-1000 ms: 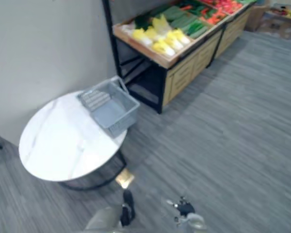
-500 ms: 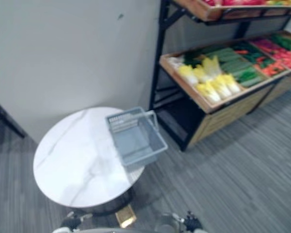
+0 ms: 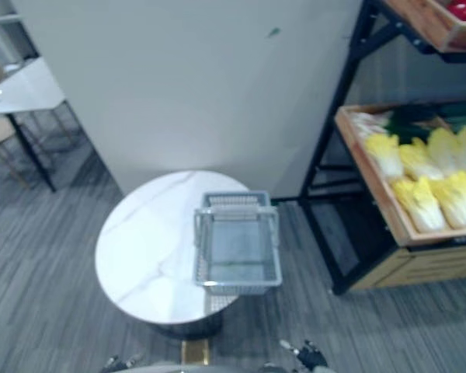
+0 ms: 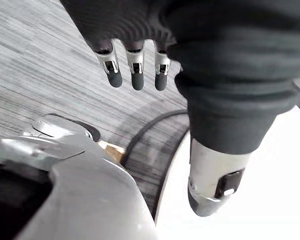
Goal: Pick vegetable in the basket
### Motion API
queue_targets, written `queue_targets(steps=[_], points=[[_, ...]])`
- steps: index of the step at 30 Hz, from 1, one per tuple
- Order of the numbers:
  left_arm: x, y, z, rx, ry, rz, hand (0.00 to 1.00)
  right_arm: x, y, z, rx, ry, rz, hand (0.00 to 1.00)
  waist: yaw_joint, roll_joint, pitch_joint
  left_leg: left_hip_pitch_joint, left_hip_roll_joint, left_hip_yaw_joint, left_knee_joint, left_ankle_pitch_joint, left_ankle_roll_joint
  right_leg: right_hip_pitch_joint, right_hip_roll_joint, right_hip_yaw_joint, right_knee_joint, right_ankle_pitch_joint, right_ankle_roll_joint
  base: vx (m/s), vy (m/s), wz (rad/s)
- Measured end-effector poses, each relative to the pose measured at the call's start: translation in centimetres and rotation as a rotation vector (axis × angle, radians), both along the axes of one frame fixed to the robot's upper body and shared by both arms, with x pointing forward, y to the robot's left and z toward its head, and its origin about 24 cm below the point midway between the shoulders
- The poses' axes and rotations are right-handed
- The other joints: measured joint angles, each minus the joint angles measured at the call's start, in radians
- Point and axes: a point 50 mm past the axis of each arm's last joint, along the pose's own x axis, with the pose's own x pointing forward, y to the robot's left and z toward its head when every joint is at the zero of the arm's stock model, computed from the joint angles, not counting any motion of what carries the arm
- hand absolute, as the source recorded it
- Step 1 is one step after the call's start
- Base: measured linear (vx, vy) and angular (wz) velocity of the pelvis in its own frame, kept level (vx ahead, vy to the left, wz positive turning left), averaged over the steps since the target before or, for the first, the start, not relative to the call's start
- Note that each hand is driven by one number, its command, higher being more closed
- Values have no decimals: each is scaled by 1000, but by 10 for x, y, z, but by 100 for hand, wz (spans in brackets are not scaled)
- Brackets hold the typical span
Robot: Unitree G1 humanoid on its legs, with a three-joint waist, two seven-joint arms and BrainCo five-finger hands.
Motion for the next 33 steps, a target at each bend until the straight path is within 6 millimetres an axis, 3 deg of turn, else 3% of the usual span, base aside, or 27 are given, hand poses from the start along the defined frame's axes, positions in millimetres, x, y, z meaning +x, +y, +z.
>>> queue_targets(steps=[3,6,10,12,13,14,15,16,18,20,23,26,29,33], points=[[-14,-3,-3,-22,42,44,0,-2,-15,3,-25,-5,-71,0,-9,23,-4,-1,16,13,-91,-23,-1,-26,32,-1,-28,15,22,-70,27,24],[-22,2,-2,-9,60,56,0,-9,-29,4,-56,13,-166,0,-9,10,-11,-8,-8,28,-122,-27,7,-28,27,34,-78,50,34,-49,81,-2],[-37,3,-2,-8,100,49,0,9,-93,34,-277,-36,-128,0,-25,5,-17,1,-41,78,-144,-29,12,-42,10,101,-108,80,47,24,102,-31],[-39,3,-2,-9,112,-12,0,51,-127,72,-478,-139,45,0,-33,3,-24,2,-51,118,-159,-26,14,-71,5,148,-112,104,47,46,74,-45],[-38,4,-2,-5,111,-26,0,63,-132,82,-524,-174,94,0,-34,5,-25,1,-53,122,-159,-27,15,-76,5,157,-113,111,46,61,26,-38],[-35,6,-2,-2,107,-67,0,90,-137,104,-616,-245,198,0,-42,4,-25,1,-53,128,-159,-26,17,-83,6,165,-113,118,48,84,15,-16],[-32,8,-1,3,102,-103,0,116,-135,126,-697,-322,301,0,-54,4,-25,1,-53,128,-159,-23,22,-85,8,166,-113,119,46,73,-3,-10],[-31,9,-1,7,100,-118,0,129,-132,137,-739,-362,353,0,-56,5,-25,1,-52,128,-159,-20,26,-86,9,167,-113,120,44,71,-14,-2],[-22,10,1,12,76,-167,0,171,-111,179,-875,-523,553,0,-53,5,-25,1,-49,127,-159,-20,26,-88,14,168,-113,123,41,63,-16,0],[-16,8,1,15,57,-186,0,192,-90,201,-936,-628,665,0,-47,4,-25,0,-49,124,-160,-20,26,-92,15,166,-113,123,40,57,-7,3],[-9,9,3,25,24,-202,0,224,-37,236,-1004,-838,902,0,-23,1,-23,-4,-52,120,-160,-20,26,-95,19,164,-114,125,38,33,-8,2],[-4,10,4,30,2,-201,0,242,8,252,-1018,-959,1100,0,-1,-17,-14,-13,-56,115,-159,-18,29,-100,16,158,-114,126,38,-8,-5,7],[2,12,5,30,-13,-200,0,256,38,261,-1025,-992,1252,0,8,-36,-5,-28,-66,91,-159,-9,40,-100,8,134,-116,129,39,-18,6,22],[7,12,6,31,-27,-201,0,268,57,269,-1028,-1006,1341,0,38,-44,3,-37,-75,87,-159,-4,48,-100,3,130,-132,142,40,-12,8,6]])
